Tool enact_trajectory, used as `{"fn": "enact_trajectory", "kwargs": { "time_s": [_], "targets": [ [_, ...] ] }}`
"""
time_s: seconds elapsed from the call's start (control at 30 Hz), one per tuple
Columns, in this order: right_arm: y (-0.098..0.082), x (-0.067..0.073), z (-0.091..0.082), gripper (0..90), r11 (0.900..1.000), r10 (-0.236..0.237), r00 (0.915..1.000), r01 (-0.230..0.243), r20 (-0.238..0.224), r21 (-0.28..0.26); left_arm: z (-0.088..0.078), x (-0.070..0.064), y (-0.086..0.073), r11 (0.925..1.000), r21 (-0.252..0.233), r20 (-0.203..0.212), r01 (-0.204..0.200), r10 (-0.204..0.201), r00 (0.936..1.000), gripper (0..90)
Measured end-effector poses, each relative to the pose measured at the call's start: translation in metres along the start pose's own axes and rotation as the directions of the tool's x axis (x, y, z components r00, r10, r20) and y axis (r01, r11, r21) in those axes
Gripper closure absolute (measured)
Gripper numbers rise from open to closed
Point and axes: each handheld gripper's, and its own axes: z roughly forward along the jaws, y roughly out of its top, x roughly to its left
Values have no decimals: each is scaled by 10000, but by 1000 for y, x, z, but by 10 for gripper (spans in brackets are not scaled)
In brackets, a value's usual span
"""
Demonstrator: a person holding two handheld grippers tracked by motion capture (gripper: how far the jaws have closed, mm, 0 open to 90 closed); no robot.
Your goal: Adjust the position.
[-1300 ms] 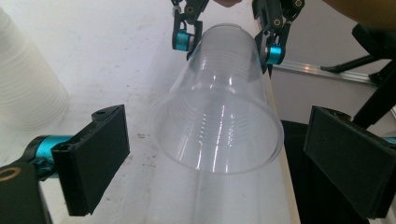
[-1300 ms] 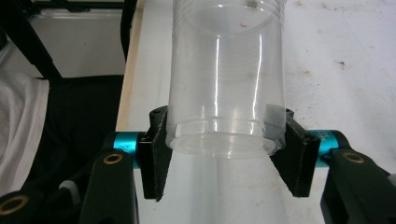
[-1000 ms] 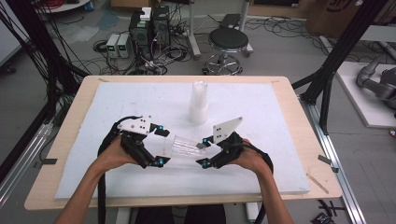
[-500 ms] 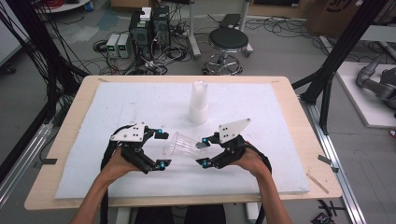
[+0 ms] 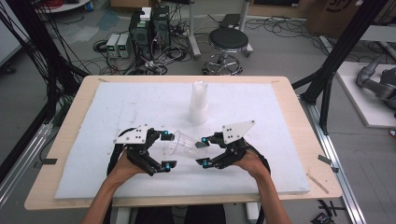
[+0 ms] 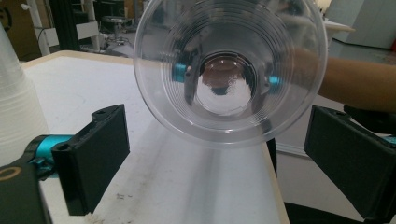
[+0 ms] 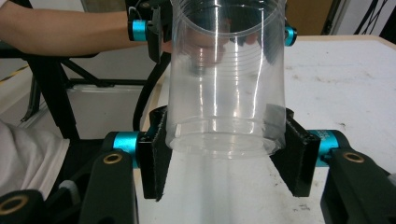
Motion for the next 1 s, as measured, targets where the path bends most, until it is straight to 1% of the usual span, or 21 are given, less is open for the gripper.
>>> {"fn": "enact_trajectory", "kwargs": {
  "time_s": [0.2,0.4,0.53,0.67,0.77,0.87,0.93,1.0],
  "targets": [
    [-1,0,0,437,9998,16,10000,-18,-90,-190,5,-1,1,10000,-60,88,-23,24,10000,68],
    [-2,0,0,437,9996,16,9999,-19,-116,-275,11,0,5,9996,-275,273,13,-5,9996,68],
    [-3,0,0,437,9995,38,9999,-43,-160,-326,17,-1,9,9997,-229,385,-88,96,9992,68],
    [-3,0,1,437,9993,-27,9998,20,-190,-378,22,0,11,9998,-193,472,-58,67,9989,68],
    [-3,0,1,437,9991,-19,9998,10,-217,-426,24,0,12,9998,-183,467,-83,91,9989,68],
    [-3,0,1,437,9991,-49,9997,39,-234,-434,25,1,14,9994,-333,570,-51,70,9984,68],
    [-4,0,2,437,9991,-33,9996,21,-282,-424,25,2,15,9992,-401,557,-28,50,9984,68],
    [-4,0,2,437,9991,-33,9996,21,-289,-431,25,2,16,9992,-395,595,-37,61,9982,73]
  ]
}}
